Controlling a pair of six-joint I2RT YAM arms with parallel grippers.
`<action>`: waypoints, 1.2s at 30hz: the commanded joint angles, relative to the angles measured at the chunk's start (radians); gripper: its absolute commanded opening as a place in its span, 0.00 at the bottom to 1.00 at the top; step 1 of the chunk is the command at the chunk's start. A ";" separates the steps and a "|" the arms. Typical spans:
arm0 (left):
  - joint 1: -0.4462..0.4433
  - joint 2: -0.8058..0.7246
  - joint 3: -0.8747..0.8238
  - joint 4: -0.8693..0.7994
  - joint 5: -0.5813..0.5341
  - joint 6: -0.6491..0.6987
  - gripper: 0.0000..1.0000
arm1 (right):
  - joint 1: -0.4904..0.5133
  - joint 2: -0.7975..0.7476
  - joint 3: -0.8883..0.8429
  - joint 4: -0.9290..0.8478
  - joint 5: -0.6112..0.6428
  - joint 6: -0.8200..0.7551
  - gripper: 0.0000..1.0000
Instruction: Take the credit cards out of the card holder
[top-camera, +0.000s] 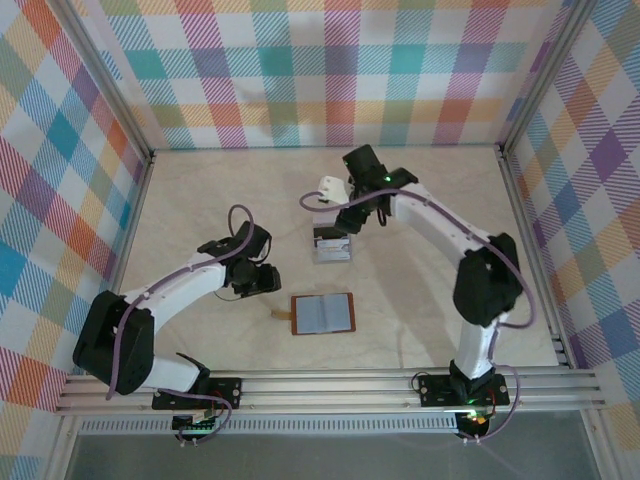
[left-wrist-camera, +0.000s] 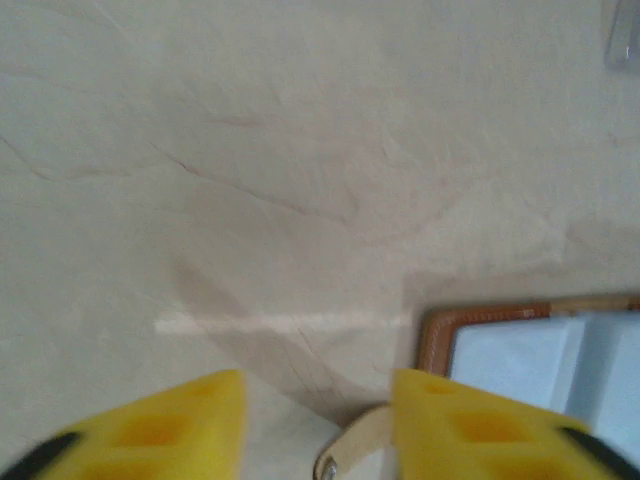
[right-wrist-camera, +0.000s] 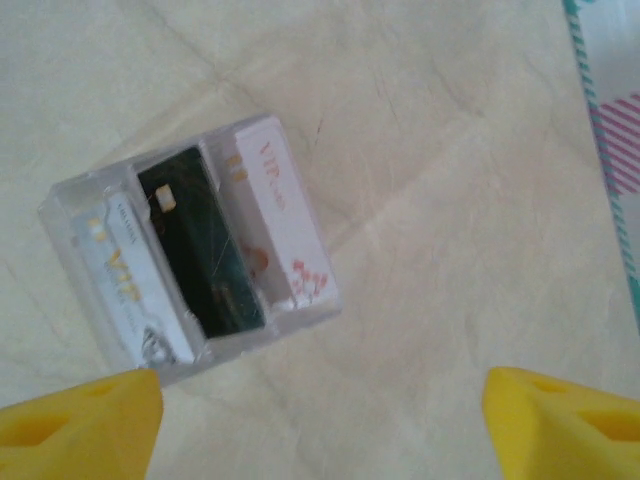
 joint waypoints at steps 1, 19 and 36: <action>0.021 -0.059 0.034 -0.023 -0.155 0.043 0.64 | -0.012 -0.103 -0.154 0.138 0.030 0.169 1.00; 0.228 -0.066 -0.082 0.372 -0.745 0.232 1.00 | -0.401 -0.439 -0.996 0.844 0.019 0.669 1.00; 0.433 0.119 -0.323 1.172 -0.368 0.414 1.00 | -0.504 -0.334 -1.179 1.429 -0.041 0.734 1.00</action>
